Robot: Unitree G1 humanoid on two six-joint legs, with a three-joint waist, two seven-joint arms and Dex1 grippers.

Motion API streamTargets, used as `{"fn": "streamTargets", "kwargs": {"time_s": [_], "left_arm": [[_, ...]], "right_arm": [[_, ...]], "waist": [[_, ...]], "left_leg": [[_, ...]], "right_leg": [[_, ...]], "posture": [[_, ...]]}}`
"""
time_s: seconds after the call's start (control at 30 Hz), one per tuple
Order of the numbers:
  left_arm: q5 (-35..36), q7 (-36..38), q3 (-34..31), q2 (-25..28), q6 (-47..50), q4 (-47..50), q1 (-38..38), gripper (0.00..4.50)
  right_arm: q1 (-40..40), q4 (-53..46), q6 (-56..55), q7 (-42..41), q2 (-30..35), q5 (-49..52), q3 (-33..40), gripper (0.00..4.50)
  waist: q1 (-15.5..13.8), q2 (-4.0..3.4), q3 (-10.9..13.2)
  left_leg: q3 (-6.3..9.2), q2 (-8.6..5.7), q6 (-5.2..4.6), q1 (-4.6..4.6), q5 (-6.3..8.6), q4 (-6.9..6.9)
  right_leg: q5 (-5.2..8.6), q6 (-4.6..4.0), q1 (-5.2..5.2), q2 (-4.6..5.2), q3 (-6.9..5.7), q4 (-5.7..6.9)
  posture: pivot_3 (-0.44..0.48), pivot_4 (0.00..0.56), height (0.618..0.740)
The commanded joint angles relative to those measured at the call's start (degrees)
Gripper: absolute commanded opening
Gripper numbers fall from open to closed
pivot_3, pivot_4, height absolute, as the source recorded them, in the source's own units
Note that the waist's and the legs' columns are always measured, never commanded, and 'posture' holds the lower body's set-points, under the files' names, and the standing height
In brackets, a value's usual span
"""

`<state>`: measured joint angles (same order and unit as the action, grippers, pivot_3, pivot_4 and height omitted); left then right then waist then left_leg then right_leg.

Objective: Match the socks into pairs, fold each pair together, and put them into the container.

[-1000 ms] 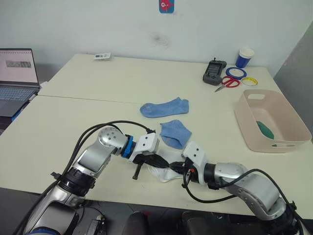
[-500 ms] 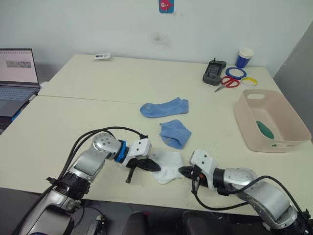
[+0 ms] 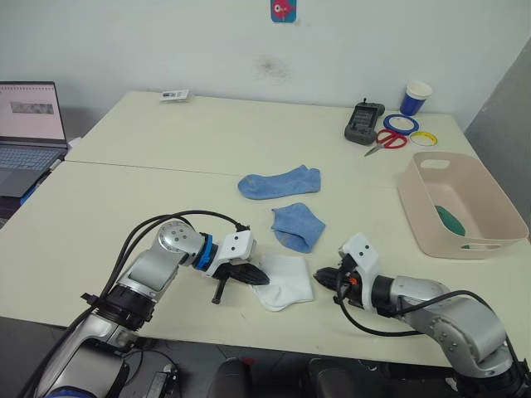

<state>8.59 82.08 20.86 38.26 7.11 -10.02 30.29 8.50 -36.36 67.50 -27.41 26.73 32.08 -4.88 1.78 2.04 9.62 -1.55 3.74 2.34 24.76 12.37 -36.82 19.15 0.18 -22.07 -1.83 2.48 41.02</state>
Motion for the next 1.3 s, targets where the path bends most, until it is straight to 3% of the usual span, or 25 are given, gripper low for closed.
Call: {"fn": "streamTargets", "kwargs": {"time_s": [0.03, 0.27, 0.33, 0.67, 0.83, 1.1, 1.23, 1.3], "left_arm": [[-3.0, -0.3, 0.9, 0.5, -2.2, -2.9, -0.4, 0.00], [-2.7, -0.5, 0.9, 0.8, -2.6, -1.4, -2.1, 0.00], [-2.5, -0.8, 0.8, 0.5, -2.3, -0.6, -2.5, 0.00], [-2.5, -1.6, 0.4, 0.1, -1.9, 0.6, -3.4, 0.00], [-2.5, -1.9, 0.2, 0.0, -1.8, 0.7, -3.5, 0.00], [-2.6, -2.0, -0.1, 0.2, -2.0, 0.6, -3.7, 0.00], [-2.6, -2.3, -0.4, 0.4, -2.2, 0.3, -4.0, 0.00], [-2.5, -2.4, -0.5, 0.5, -2.1, 0.3, -4.2, 0.00]], "right_arm": [[1.4, -1.2, 5.5, -1.7, -0.3, 6.8, 5.1, 1.66], [6.0, 5.8, 13.0, 2.5, -5.8, 8.8, 5.5, 4.10], [7.6, 8.3, 14.1, 4.4, -8.5, 7.6, 3.9, 4.45], [11.1, 12.5, 16.5, 8.1, -16.1, 6.7, -1.5, 4.45], [12.5, 14.6, 17.5, 8.3, -20.9, 7.8, -0.2, 4.45], [13.6, 16.0, 16.9, 7.4, -21.8, 7.3, -0.8, 4.45], [12.8, 15.7, 16.4, 7.5, -21.6, 7.3, 0.5, 3.60], [12.4, 15.4, 16.3, 7.7, -21.9, 7.5, 1.0, 2.80]], "waist": [[0.1, -0.01, 0.0], [0.1, -0.08, 0.0], [0.3, -0.09, -0.1], [0.6, -0.23, -0.4], [0.8, -0.24, -0.5], [0.8, -0.24, -0.5], [0.8, -0.24, -0.5], [0.8, -0.25, -0.4]], "left_leg": [[-0.02, -0.01, 0.00, 0.00, 0.00, 0.00], [-0.01, -0.04, -0.01, -0.05, 0.00, 0.01], [-0.03, -0.04, -0.01, -0.06, 0.00, 0.01], [-0.02, -0.03, -0.01, -0.09, 0.01, 0.02], [-0.02, -0.02, -0.01, -0.10, 0.01, 0.04], [-0.02, -0.02, -0.01, -0.10, 0.01, 0.04], [-0.02, -0.01, -0.01, -0.10, 0.01, 0.04], [-0.02, -0.01, -0.02, -0.09, 0.01, 0.04]], "right_leg": [[0.00, 0.00, 0.00, 0.01, 0.02, 0.00], [0.00, 0.00, 0.01, -0.06, 0.01, 0.03], [0.00, 0.00, 0.02, -0.06, 0.04, 0.03], [0.00, 0.00, 0.03, -0.06, 0.03, 0.04], [0.00, 0.00, 0.03, -0.09, 0.03, 0.04], [0.00, 0.00, 0.03, -0.07, 0.03, 0.04], [0.00, 0.00, 0.02, -0.07, 0.03, 0.04], [0.00, 0.00, 0.02, -0.07, 0.04, 0.03]], "posture": [[0.000, 0.150, 0.725], [0.000, 0.150, 0.725], [0.000, 0.150, 0.725], [0.000, 0.150, 0.725], [0.000, 0.150, 0.725], [0.000, 0.150, 0.725], [0.000, 0.150, 0.725], [0.000, 0.150, 0.725]]}}
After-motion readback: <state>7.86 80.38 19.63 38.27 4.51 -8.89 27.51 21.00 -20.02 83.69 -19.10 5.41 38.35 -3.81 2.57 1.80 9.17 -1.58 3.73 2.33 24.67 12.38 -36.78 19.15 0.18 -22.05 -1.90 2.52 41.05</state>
